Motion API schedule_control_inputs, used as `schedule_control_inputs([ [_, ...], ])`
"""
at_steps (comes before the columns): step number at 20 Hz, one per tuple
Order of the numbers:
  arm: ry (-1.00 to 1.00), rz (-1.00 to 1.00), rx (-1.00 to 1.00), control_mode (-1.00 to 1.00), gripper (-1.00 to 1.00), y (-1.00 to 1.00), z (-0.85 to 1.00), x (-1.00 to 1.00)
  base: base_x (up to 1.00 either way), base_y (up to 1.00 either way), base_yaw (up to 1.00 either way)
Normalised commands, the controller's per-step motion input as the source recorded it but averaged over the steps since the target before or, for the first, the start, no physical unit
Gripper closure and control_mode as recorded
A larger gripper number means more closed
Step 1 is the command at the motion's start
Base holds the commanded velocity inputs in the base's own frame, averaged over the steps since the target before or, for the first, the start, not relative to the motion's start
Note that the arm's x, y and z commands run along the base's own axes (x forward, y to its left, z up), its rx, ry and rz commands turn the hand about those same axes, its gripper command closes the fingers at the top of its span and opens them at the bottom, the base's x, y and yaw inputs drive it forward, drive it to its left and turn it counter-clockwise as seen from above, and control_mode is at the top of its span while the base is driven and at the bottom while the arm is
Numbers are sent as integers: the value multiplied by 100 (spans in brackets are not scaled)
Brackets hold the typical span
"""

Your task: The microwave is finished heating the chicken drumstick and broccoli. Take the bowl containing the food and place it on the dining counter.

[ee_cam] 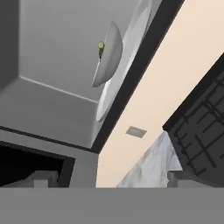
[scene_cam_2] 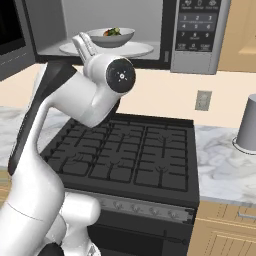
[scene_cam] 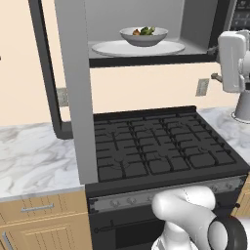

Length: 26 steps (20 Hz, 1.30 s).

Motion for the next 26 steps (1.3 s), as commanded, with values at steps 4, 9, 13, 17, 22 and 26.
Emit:
schedule_control_inputs([
  [4, 8, -11, 3, -100, -100, 0, 15, 71, 0, 0, 0],
  [9, 12, -2, 3, -100, -100, 0, 28, 48, 0, 0, 0],
  [13, 12, 0, 0, -100, -100, 0, 39, 43, 0, 0, 0],
  [17, 3, 0, 0, -100, -100, 0, 5, 7, 0, 0, 0],
  [22, 1, 0, -4, -100, -100, 5, -23, 33, 0, 0, 0],
  [26, 0, -2, -2, -100, -100, 24, -15, 59, 0, 0, 0],
])
